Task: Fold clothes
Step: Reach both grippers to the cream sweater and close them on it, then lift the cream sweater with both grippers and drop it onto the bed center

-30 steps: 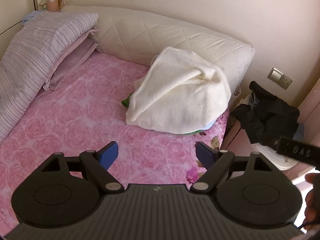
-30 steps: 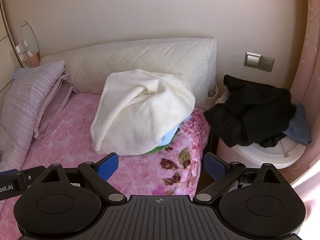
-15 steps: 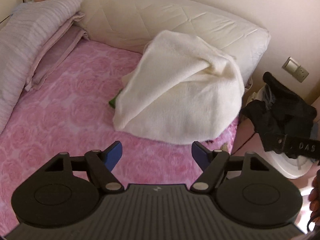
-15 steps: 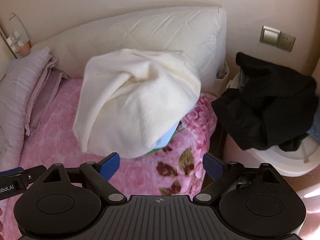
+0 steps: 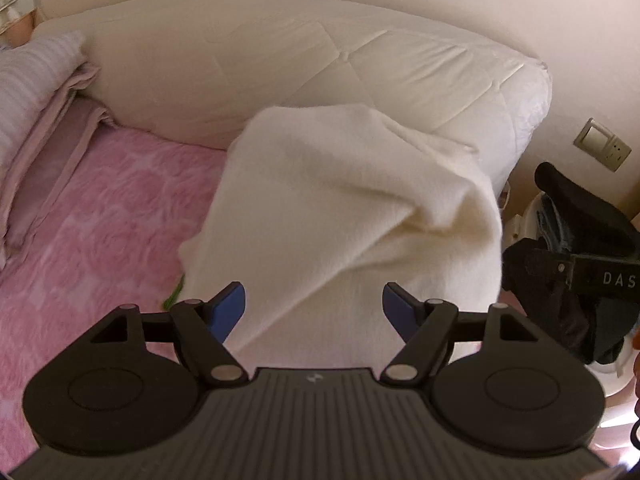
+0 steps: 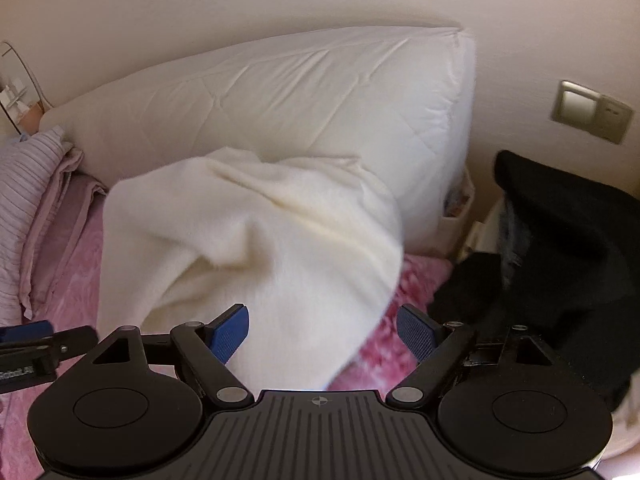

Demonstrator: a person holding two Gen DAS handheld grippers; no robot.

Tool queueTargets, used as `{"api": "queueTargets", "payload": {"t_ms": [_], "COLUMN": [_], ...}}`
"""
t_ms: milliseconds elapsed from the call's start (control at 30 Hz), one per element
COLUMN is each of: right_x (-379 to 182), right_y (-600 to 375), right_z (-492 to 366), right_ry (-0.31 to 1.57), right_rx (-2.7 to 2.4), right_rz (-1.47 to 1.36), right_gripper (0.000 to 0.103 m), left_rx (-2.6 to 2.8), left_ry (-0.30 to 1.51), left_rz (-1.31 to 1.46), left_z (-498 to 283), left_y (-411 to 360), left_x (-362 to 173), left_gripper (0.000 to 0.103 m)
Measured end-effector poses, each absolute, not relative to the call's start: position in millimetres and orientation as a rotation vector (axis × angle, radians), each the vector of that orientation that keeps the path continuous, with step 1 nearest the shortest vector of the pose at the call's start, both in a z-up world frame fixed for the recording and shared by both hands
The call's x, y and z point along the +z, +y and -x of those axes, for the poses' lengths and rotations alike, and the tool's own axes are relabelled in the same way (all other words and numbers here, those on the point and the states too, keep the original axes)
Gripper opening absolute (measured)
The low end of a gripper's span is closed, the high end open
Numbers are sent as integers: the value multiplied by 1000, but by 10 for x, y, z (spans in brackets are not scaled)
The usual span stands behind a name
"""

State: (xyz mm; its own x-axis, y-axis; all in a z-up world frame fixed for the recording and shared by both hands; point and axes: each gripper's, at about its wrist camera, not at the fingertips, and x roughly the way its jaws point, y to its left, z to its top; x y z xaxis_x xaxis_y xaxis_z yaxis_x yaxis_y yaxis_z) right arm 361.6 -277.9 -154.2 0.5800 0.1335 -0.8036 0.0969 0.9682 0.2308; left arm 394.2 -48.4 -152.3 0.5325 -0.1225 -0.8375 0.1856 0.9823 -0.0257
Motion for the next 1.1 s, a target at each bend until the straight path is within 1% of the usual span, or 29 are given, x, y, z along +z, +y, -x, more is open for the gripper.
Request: {"api": "queueTargets", "payload": {"t_ms": [333, 400, 433, 467, 500, 533, 567, 600, 633, 667, 700, 800, 900, 1100], "right_x": [-1959, -2049, -2094, -2134, -2158, -2181, -2184, -2124, -2064, -2003, -1943, -1763, -1572, -848], "right_y": [-2679, -2651, -2635, -2625, -2630, -2635, -2635, -2617, -2600, -2583, -2565, -2513, -2453, -2040], "right_z": [-4269, -4375, -4412, -4444, -4463, -4482, -4492, -4475, -4457, -4440, -4423, -4370, -4311, -3953], "right_ry": [1002, 1013, 1019, 1025, 1029, 1033, 1031, 1012, 992, 973, 953, 895, 832, 584], "right_rx": [103, 114, 117, 122, 136, 150, 163, 171, 180, 188, 196, 220, 246, 400], "right_rz": [-271, -274, -270, -269, -275, -282, -287, -286, -285, -285, -284, -281, -277, -247], "right_gripper": [85, 85, 85, 84, 67, 39, 30, 18, 11, 7, 5, 3, 3, 2], "left_rx": [-208, -224, -231, -240, -249, -267, -281, -296, -310, -310, -309, -292, -255, -169], "left_ry": [1031, 1042, 1044, 1036, 1027, 1015, 1009, 1004, 998, 987, 975, 929, 846, 671], "left_rz": [-100, -84, -80, -88, -96, -99, -84, -67, -51, -46, -43, -24, 30, 141], "left_z": [-4466, -4530, -4554, -4562, -4568, -4565, -4569, -4573, -4577, -4559, -4539, -4445, -4277, -3729], "left_y": [-592, -578, -573, -573, -573, -572, -552, -529, -506, -487, -468, -392, -210, 226], "left_x": [-2038, -2138, -2178, -2196, -2211, -2203, -2182, -2160, -2138, -2105, -2071, -1936, -1653, -1031], "left_gripper": [73, 74, 74, 70, 60, 55, 38, 24, 18, 12, 8, 6, 6, 5]}}
